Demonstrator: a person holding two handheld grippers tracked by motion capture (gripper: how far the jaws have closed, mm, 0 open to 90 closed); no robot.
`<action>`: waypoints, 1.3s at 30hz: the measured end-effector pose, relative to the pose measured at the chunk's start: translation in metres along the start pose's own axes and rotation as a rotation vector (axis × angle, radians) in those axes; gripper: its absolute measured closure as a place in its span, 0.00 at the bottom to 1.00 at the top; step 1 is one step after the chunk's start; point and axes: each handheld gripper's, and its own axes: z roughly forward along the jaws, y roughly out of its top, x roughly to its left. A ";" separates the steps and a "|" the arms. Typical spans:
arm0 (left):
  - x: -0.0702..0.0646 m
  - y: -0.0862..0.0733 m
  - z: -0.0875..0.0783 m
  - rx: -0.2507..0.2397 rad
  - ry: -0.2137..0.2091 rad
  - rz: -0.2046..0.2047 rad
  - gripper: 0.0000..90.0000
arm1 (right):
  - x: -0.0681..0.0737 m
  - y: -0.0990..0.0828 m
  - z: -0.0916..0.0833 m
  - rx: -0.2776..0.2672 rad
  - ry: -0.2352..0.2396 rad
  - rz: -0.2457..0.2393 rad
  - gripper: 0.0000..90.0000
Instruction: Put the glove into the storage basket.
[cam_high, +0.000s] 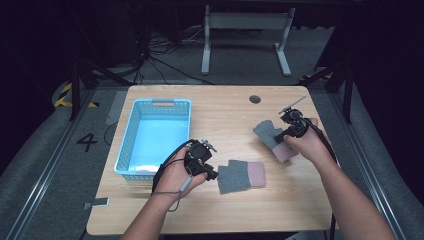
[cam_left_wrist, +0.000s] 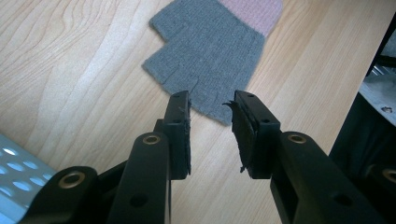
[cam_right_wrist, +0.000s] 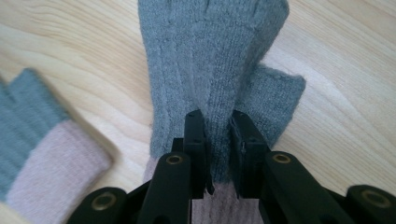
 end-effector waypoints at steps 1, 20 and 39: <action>0.000 0.000 0.000 -0.002 0.000 -0.001 0.75 | 0.002 0.000 -0.002 -0.002 0.000 -0.009 0.87; -0.002 0.000 -0.001 -0.002 -0.001 0.002 0.75 | 0.071 -0.005 -0.030 -0.030 0.078 -0.215 0.87; -0.002 0.000 -0.002 0.014 -0.010 -0.001 0.76 | 0.125 -0.006 -0.007 0.026 0.148 -0.404 0.87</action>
